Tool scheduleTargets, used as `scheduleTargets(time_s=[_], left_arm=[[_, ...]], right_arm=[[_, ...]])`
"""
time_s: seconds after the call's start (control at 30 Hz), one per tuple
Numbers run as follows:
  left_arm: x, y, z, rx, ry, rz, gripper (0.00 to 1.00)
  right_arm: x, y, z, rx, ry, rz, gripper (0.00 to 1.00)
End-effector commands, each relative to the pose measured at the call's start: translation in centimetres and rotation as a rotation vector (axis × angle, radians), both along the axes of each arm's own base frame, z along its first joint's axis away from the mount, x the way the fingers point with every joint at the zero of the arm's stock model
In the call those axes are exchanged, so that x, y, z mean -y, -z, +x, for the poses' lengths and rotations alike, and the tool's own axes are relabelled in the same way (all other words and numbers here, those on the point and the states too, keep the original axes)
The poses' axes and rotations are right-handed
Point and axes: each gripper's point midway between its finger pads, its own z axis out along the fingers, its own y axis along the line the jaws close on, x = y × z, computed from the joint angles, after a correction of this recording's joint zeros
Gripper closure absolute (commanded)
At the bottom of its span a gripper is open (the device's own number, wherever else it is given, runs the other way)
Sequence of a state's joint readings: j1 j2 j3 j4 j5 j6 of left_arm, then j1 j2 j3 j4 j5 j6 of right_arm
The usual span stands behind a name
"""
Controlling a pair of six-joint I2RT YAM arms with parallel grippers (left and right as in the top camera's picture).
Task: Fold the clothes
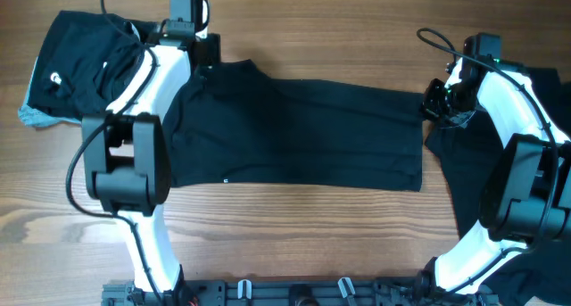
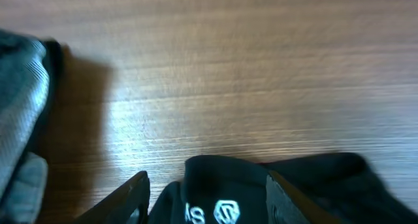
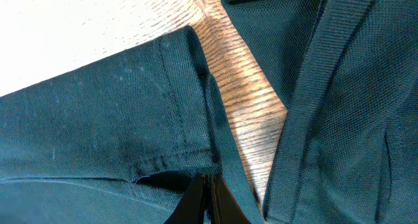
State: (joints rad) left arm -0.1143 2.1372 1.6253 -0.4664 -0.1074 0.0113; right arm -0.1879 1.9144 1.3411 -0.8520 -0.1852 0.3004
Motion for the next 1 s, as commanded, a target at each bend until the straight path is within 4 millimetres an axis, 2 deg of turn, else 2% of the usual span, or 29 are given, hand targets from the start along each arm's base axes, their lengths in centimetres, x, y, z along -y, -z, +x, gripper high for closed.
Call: scheduleTargets(time_s=[0.0,0.13,0.27,0.33,0.37,0.4,0.5,0.63,0.67,0.7,0.73,0.77,0.83,0.87,0.9,0.97], left_arm=[[-0.4,0.9,0.1,-0.017,0.014,-0.035,0.46],[0.5,1.8,-0.4,-0.053,0.041,-0.077,0.55],[1.7,2.5,-0.8,-0.079,0.075,-0.133,0.69],[1.8,2.5,-0.8,-0.077,0.077,-0.133,0.82],[1.8,2.5,-0.8,-0.078,0.077,-0.133,0.92],[1.8,2.5,-0.8,-0.077,0.077,-0.133,0.96],[1.7,1.3,-0.6,-0.054,0.078,-0.135,0.96],[1.6,-2.7,-0.3,0.023,0.078,-0.135,0.96],[1.6,-3.2,-0.3,0.033,0.079,-0.135,0.96],[1.6,-3.3,-0.3,0.034,0.080,-0.135,0.91],[1.6,-3.1,-0.4,0.026,0.079,-0.135,0.66],[1.4,-2.5,-0.6,0.008,0.074,-0.128,0.53],[0.7,-0.9,-0.8,-0.024,0.049,-0.092,0.48],[0.3,-0.1,-0.8,-0.038,0.036,-0.073,0.47],[0.0,1.5,-1.2,-0.077,0.023,-0.068,0.48],[0.2,2.6,-1.6,-0.109,0.009,-0.088,0.49]], right_arm=[[0.5,-1.0,0.2,0.029,-0.007,-0.028,0.96],[0.5,-1.0,0.3,0.032,-0.007,-0.029,0.95],[0.5,-1.0,0.3,0.032,-0.008,-0.029,0.96],[0.5,-1.0,0.2,0.031,-0.008,-0.029,0.96],[0.5,-1.0,0.2,0.030,-0.008,-0.029,0.96],[0.5,-1.0,0.2,0.029,-0.008,-0.029,0.96],[0.5,-1.0,0.2,0.030,-0.007,-0.029,0.96],[0.5,-1.0,0.3,0.032,-0.006,-0.028,0.96],[0.5,-1.0,0.3,0.032,-0.006,-0.028,0.96],[0.5,-1.0,0.2,0.032,-0.006,-0.028,0.96],[0.5,-1.0,0.2,0.032,-0.006,-0.029,0.96],[0.5,-1.0,0.2,0.032,-0.006,-0.028,0.96],[0.5,-1.0,0.3,0.032,-0.006,-0.028,0.96],[0.5,-1.0,0.3,0.032,-0.006,-0.028,0.96],[0.5,-1.0,0.2,0.031,-0.006,-0.028,0.96],[0.4,-1.0,0.2,0.028,-0.006,-0.028,0.96]])
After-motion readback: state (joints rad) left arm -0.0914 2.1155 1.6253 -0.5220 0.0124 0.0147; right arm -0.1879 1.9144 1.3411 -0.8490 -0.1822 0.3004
